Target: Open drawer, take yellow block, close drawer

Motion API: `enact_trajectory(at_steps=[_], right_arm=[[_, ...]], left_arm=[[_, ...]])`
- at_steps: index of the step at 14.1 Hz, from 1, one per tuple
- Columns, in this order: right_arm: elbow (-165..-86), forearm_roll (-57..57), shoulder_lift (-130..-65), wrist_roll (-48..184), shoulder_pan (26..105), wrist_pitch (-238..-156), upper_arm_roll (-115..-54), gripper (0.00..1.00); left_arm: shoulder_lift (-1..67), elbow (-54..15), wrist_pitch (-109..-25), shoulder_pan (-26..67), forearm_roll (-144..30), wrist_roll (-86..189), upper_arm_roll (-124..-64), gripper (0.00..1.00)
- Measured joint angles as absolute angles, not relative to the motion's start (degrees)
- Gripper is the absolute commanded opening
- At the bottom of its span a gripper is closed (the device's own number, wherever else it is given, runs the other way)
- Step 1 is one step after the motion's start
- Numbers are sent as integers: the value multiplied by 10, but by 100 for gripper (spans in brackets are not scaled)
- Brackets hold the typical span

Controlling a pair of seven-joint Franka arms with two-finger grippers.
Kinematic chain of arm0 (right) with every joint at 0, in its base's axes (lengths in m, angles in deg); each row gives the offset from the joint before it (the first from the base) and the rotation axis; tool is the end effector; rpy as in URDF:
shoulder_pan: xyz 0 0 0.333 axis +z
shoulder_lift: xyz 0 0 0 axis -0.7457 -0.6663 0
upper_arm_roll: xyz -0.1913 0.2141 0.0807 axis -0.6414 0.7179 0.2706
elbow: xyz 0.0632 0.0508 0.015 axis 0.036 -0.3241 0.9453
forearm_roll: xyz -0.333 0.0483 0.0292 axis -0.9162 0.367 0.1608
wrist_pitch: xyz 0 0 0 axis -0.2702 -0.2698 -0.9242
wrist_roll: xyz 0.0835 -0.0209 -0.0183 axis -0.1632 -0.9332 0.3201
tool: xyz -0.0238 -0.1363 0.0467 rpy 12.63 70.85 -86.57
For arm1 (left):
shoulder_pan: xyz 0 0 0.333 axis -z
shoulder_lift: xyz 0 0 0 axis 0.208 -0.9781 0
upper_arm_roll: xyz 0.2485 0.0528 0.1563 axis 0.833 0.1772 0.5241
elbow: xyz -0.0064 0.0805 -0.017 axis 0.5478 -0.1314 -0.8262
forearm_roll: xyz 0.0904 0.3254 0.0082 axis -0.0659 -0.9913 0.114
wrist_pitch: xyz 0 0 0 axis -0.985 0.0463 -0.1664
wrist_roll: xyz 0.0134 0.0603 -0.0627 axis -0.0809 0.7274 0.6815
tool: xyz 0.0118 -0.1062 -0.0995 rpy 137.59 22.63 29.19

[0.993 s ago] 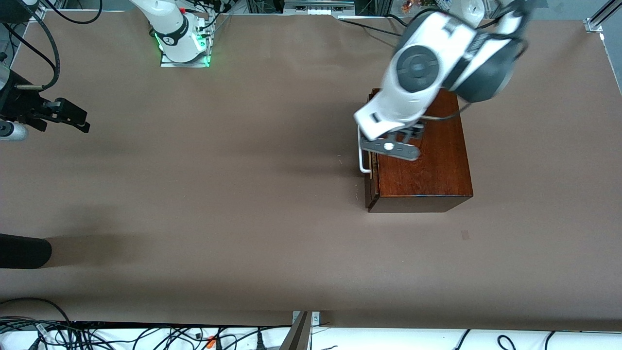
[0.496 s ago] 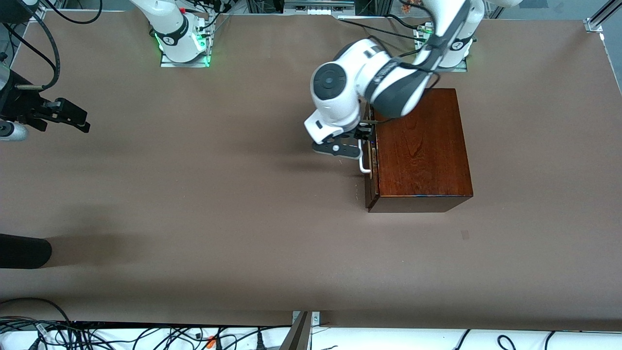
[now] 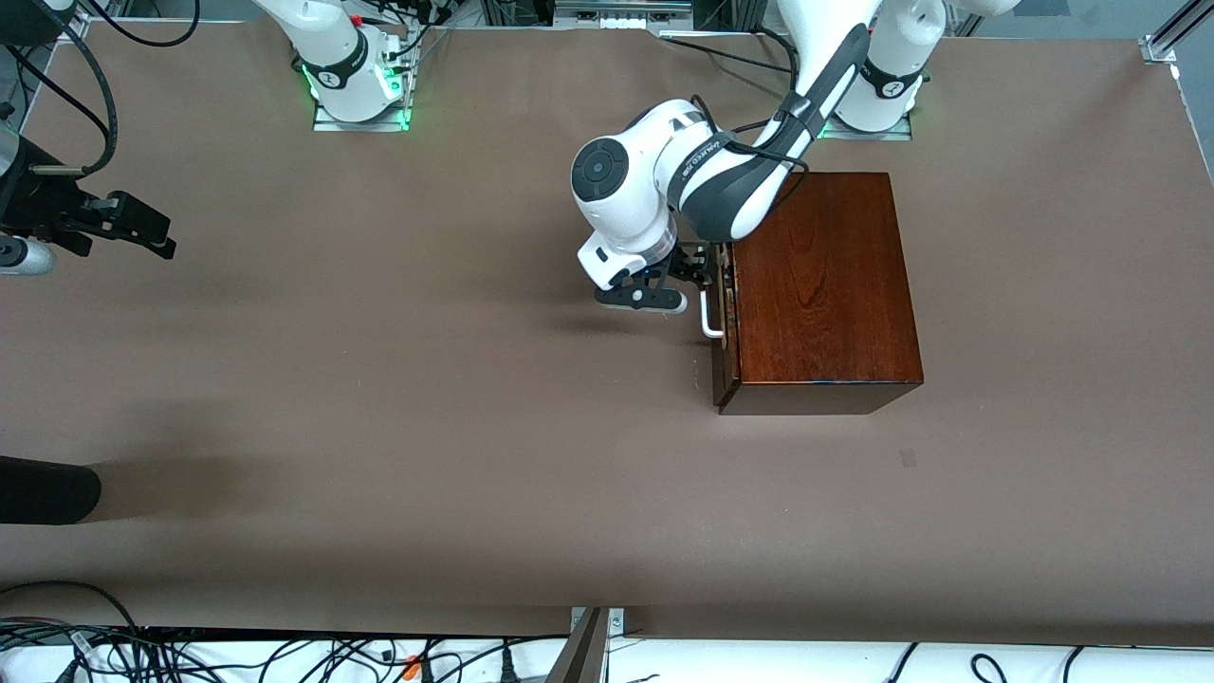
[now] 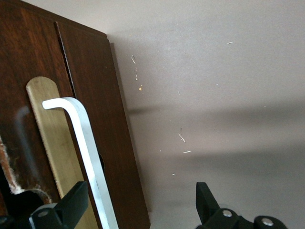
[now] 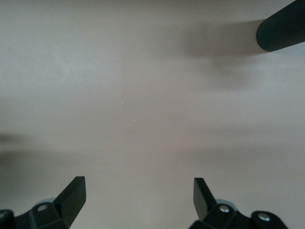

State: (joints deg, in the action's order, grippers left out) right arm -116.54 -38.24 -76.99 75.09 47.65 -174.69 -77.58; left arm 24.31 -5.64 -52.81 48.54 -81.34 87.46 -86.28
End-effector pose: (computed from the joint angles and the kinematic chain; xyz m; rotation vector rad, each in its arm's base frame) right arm 0.5158 0.0058 0.5482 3.1254 -0.0308 0.0043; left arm 0.4469 -0.4095 0.2824 -2.8282 0.2290 0.1359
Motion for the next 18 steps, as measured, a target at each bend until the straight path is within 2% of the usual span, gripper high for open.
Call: enact_trajectory(at_steps=[11,18], right_arm=[[-1165,-382,-770,751,476,-1747,-776,100],[-1165,-382,-770,751,476,-1747,-776,100]], left_arm=[[240,-90,-546,486,-813,905,-860,100],[241,-120,-601,485,-816,935,-855,100]])
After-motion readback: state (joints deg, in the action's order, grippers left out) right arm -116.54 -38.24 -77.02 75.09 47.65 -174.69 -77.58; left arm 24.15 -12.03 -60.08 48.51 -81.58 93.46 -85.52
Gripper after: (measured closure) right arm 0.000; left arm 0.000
